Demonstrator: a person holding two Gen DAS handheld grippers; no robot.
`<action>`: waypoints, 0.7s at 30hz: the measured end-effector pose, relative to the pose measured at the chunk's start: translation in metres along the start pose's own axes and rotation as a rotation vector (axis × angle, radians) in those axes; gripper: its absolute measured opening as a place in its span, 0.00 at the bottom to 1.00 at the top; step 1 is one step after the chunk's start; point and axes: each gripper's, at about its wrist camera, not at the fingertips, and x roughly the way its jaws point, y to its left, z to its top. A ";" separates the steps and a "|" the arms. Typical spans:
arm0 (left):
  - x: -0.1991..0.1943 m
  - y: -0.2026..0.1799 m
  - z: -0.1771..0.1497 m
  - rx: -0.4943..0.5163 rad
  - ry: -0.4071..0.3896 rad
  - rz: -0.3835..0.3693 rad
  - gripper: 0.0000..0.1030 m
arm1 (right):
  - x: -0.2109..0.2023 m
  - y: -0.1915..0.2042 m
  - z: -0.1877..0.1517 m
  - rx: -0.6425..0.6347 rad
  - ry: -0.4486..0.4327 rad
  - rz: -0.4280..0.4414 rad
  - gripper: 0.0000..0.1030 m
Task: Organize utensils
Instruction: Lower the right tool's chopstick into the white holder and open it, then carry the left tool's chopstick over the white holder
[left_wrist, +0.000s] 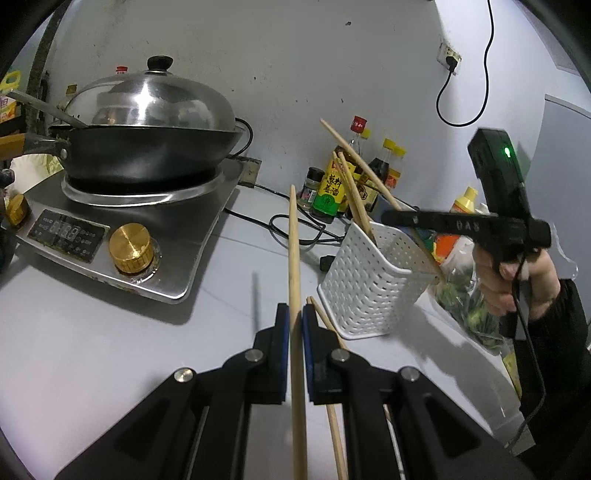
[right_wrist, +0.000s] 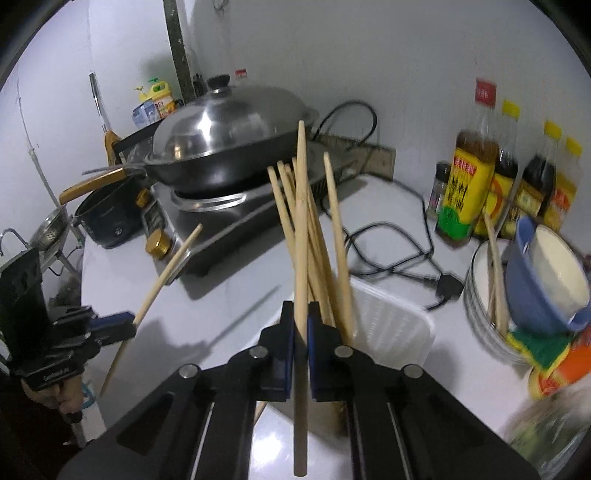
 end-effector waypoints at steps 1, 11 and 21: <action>-0.001 0.000 0.000 0.000 -0.002 0.001 0.06 | -0.001 0.001 0.006 -0.010 -0.016 -0.009 0.06; -0.003 0.000 0.003 -0.009 -0.010 0.019 0.06 | 0.020 0.007 0.018 -0.130 -0.023 -0.153 0.06; -0.002 -0.022 0.008 0.026 -0.008 0.013 0.06 | -0.005 -0.007 -0.016 -0.012 -0.037 -0.152 0.65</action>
